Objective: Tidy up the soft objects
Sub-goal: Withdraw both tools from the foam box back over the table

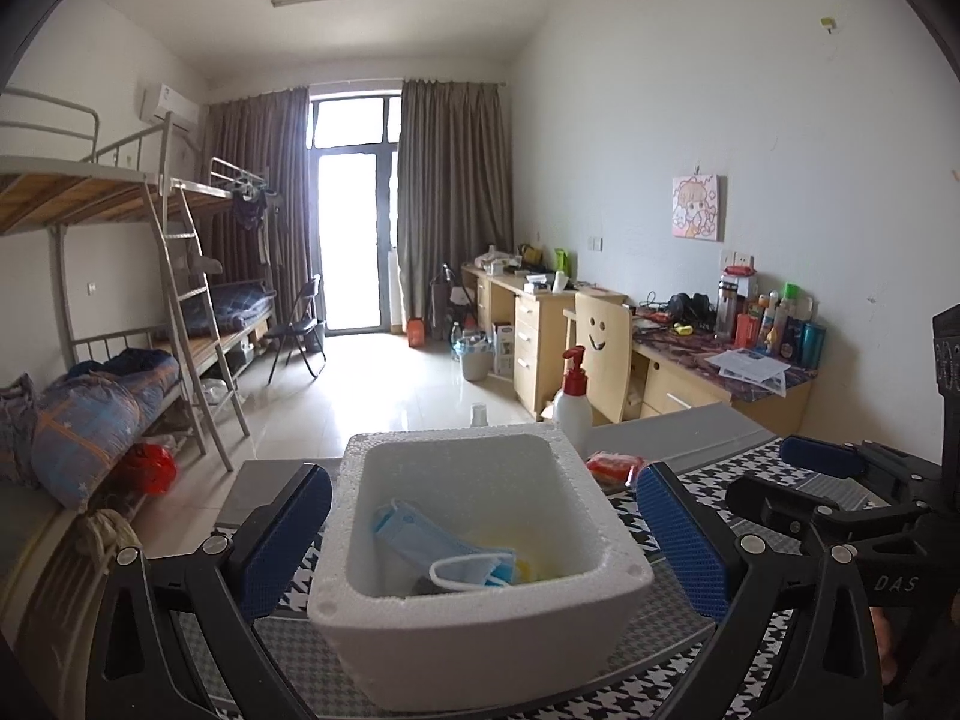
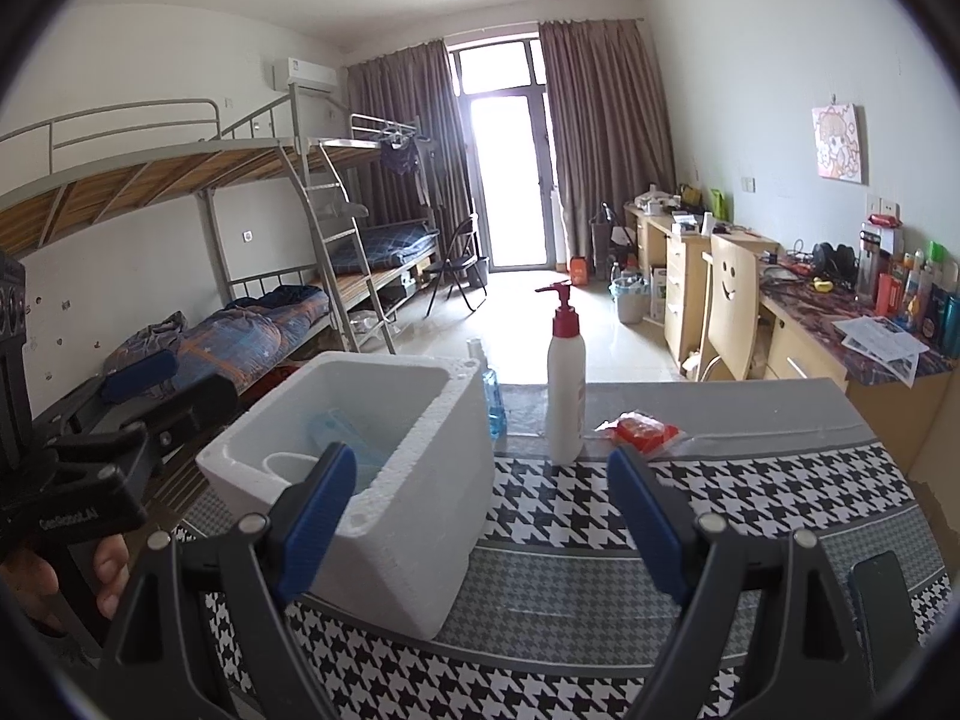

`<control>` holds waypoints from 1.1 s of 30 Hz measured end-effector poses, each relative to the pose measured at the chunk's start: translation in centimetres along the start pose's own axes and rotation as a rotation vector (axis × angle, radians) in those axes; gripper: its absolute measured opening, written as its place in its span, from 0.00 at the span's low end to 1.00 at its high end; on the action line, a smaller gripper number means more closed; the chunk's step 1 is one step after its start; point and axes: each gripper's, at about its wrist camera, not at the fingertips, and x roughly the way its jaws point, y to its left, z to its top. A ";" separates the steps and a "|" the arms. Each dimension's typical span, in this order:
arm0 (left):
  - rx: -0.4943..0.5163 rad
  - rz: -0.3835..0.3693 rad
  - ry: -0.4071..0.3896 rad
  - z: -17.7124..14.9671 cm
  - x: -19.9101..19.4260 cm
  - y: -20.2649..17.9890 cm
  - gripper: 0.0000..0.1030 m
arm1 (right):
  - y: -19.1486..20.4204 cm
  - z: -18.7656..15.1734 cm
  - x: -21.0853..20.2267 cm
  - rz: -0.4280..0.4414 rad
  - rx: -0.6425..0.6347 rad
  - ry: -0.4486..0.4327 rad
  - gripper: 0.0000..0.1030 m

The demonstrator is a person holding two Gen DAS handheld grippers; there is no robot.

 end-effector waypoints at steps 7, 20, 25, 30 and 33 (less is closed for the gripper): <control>-0.014 0.004 -0.031 -0.5 -2.2 -0.1 0.99 | 0.9 -0.4 -1.8 0.006 -0.016 -0.035 0.86; -0.009 0.029 -0.073 -2.3 -4.6 -0.7 0.99 | 1.9 -1.5 -5.0 0.009 -0.049 -0.121 0.96; -0.012 0.041 -0.087 -2.6 -5.4 -0.7 0.99 | 1.9 -2.2 -5.3 0.029 -0.038 -0.144 0.98; -0.018 0.058 -0.110 -3.2 -6.1 -1.0 0.99 | 2.1 -2.8 -5.5 0.029 -0.041 -0.158 0.99; -0.015 0.080 -0.124 -3.8 -6.4 -1.2 0.99 | 2.2 -3.3 -5.7 0.019 -0.047 -0.172 0.99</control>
